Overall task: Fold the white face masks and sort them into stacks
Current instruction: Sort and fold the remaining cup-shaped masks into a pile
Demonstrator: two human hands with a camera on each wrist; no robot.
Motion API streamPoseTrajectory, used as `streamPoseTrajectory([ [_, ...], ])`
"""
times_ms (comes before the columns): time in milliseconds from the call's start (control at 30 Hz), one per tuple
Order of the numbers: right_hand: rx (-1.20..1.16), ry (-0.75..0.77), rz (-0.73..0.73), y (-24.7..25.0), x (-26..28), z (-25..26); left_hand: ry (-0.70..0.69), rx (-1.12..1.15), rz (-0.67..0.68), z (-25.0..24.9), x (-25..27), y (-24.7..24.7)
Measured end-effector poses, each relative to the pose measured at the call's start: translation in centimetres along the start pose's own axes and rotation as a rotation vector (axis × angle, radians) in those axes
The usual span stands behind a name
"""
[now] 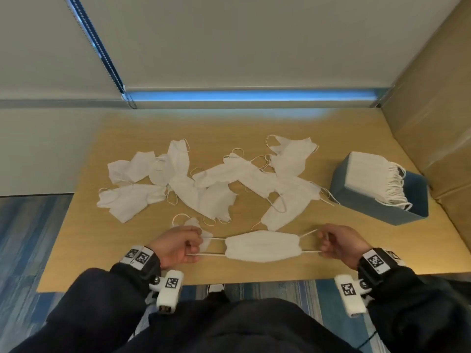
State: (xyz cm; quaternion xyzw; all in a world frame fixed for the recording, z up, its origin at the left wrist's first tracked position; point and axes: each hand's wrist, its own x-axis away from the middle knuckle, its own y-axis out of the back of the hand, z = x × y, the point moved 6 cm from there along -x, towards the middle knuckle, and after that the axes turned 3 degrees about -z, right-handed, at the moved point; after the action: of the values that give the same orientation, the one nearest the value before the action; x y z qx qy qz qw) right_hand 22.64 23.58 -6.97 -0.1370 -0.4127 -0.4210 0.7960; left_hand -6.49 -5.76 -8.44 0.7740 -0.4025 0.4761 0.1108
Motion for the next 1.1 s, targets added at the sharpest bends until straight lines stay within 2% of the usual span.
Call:
streamPoseTrajectory([
  [100, 0.282, 0.079, 0.092, -2.2, 0.2, -0.2, -0.061, -0.064, -0.090, -1.8, 0.7, 2.5],
  [267, 0.393, 0.091, 0.210, -5.9, 0.8, 0.8, -0.050, -0.196, -0.093, -3.1, 1.9, 4.2],
  [333, 0.443, 0.128, 0.184, -6.2, 0.7, 1.6, -0.040, -0.310, -0.107, -3.6, 2.5, 3.7],
  [367, 0.463, 0.183, 0.128, -6.0, 0.3, 2.3, -0.041, -0.414, -0.132, -4.0, 2.8, 3.5],
  [433, 0.600, 0.392, -0.039, -5.1, -0.5, 4.7, -0.069, -0.692, -0.218, -5.2, 3.4, 3.5],
  [500, 0.831, 0.576, -0.138, -4.7, -1.4, 6.9, -0.190, -0.958, -0.350, -7.5, 3.8, 3.7],
  [567, 1.014, 0.627, -0.099, -5.2, -2.1, 7.9, -0.367, -1.183, -0.499, -10.2, 4.1, 3.6],
  [633, 1.244, 0.640, -0.015, -6.1, -2.7, 8.0, -0.502, -1.299, -0.582, -12.3, 3.2, 3.3],
  [700, 1.421, 0.672, 0.010, -6.7, -2.6, 8.2, -0.560, -1.404, -0.563, -13.3, 1.5, 2.9],
  [833, 1.674, 0.885, -0.087, -7.8, -1.2, 9.7, -0.549, -1.735, -0.505, -13.2, -1.4, 2.1],
  [900, 1.631, 0.910, -0.074, -8.0, -0.6, 10.3, -0.595, -1.848, -0.514, -13.0, -2.0, 2.1],
  [1000, 1.267, 0.848, -0.059, -7.1, 0.3, 12.0, -0.704, -2.046, -0.553, -12.6, -2.1, 1.7],
  [1067, 1.015, 0.846, -0.052, -6.7, 1.1, 13.3, -0.754, -1.970, -0.572, -12.6, -1.8, 2.0],
  [1100, 0.893, 0.840, -0.043, -6.7, 1.6, 13.9, -0.790, -1.844, -0.590, -13.0, -1.4, 2.3],
])
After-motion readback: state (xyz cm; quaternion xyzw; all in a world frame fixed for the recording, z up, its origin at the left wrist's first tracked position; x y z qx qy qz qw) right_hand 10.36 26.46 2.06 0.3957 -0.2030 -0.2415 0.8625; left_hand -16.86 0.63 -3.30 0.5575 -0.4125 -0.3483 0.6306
